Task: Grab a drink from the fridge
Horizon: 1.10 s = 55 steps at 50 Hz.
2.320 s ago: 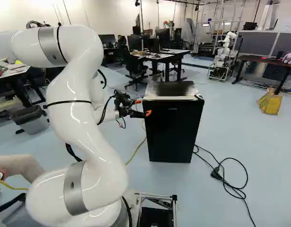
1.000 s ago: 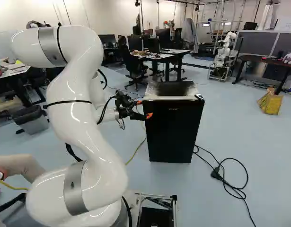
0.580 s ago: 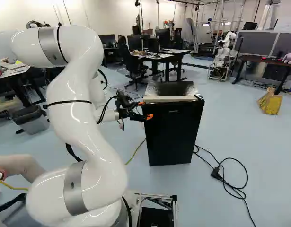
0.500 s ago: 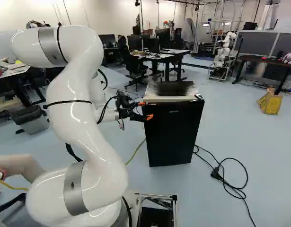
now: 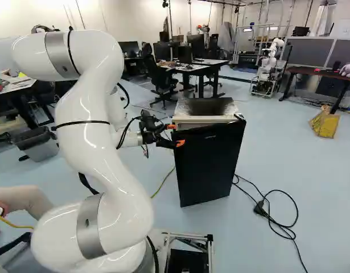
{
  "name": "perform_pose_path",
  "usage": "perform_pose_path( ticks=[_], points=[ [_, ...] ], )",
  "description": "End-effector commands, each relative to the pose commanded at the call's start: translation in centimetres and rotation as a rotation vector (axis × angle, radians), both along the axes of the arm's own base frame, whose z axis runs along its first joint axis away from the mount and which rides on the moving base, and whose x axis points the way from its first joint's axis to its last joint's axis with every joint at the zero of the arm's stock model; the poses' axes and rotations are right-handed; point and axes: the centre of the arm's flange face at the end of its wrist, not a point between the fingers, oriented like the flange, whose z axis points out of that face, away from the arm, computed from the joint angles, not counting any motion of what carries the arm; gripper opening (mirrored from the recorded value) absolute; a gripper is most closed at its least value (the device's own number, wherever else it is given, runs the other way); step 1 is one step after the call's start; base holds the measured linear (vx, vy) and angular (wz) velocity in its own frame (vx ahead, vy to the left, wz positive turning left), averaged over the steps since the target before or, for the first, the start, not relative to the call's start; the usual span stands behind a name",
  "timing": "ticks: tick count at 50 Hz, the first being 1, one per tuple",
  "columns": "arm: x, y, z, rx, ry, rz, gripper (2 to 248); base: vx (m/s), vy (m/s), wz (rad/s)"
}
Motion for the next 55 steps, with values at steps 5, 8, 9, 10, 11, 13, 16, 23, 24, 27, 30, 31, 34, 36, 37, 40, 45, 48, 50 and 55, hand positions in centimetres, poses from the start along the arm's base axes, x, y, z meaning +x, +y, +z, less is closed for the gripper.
perform_pose_path(
  ticks=[5, 8, 9, 10, 11, 13, 16, 23, 24, 27, 30, 31, 34, 36, 37, 40, 45, 48, 50, 55],
  points=[
    [-0.4, -0.1, 0.0, 0.000, 0.004, -0.009, 247, 0.000, 0.000, 0.000],
    [-0.6, -0.1, 0.0, -0.001, 0.007, -0.014, 247, 0.000, 0.000, 0.000],
    [-0.7, -0.1, 0.0, -0.001, 0.008, -0.015, 247, 0.000, 0.000, 0.000],
    [-0.8, -0.1, 0.0, -0.001, 0.009, -0.017, 247, 0.000, 0.000, 0.000],
    [-0.9, -0.1, 0.0, -0.001, 0.010, -0.019, 247, 0.000, 0.000, 0.000],
    [-1.0, -0.2, 0.0, -0.001, 0.012, -0.022, 247, 0.000, 0.000, 0.000],
    [-1.3, -0.2, 0.0, -0.002, 0.015, -0.027, 247, 0.000, 0.000, 0.000],
    [-1.9, -0.3, 0.0, -0.003, 0.022, -0.039, 247, 0.000, 0.000, 0.000],
    [-2.0, -0.3, 0.0, -0.003, 0.023, -0.040, 247, 0.000, 0.000, 0.000],
    [-2.2, -0.4, -0.1, -0.004, 0.026, -0.045, 247, 0.000, 0.000, 0.000],
    [-2.5, -0.4, -0.1, -0.004, 0.029, -0.050, 247, 0.000, 0.000, 0.000],
    [-2.5, -0.4, -0.1, -0.005, 0.030, -0.052, 247, 0.000, 0.000, 0.000],
    [-2.8, -0.4, -0.1, -0.005, 0.033, -0.057, 247, 0.000, 0.000, 0.000],
    [-3.0, -0.5, -0.1, -0.006, 0.035, -0.060, 247, 0.000, 0.000, 0.000],
    [-3.1, -0.5, -0.1, -0.006, 0.036, -0.061, 247, 0.000, 0.000, 0.000],
    [-3.3, -0.5, -0.1, -0.007, 0.039, -0.066, 247, 0.000, 0.000, 0.000],
    [-3.8, -0.6, -0.1, -0.008, 0.044, -0.074, 247, 0.000, 0.000, 0.000],
    [-4.0, -0.6, -0.1, -0.009, 0.047, -0.079, 247, 0.000, 0.000, 0.000],
    [-4.2, -0.6, -0.1, -0.010, 0.050, -0.082, 247, 0.000, 0.000, 0.000],
    [-4.7, -0.7, -0.1, -0.011, 0.055, -0.089, 247, 0.000, 0.000, 0.000]
  ],
)
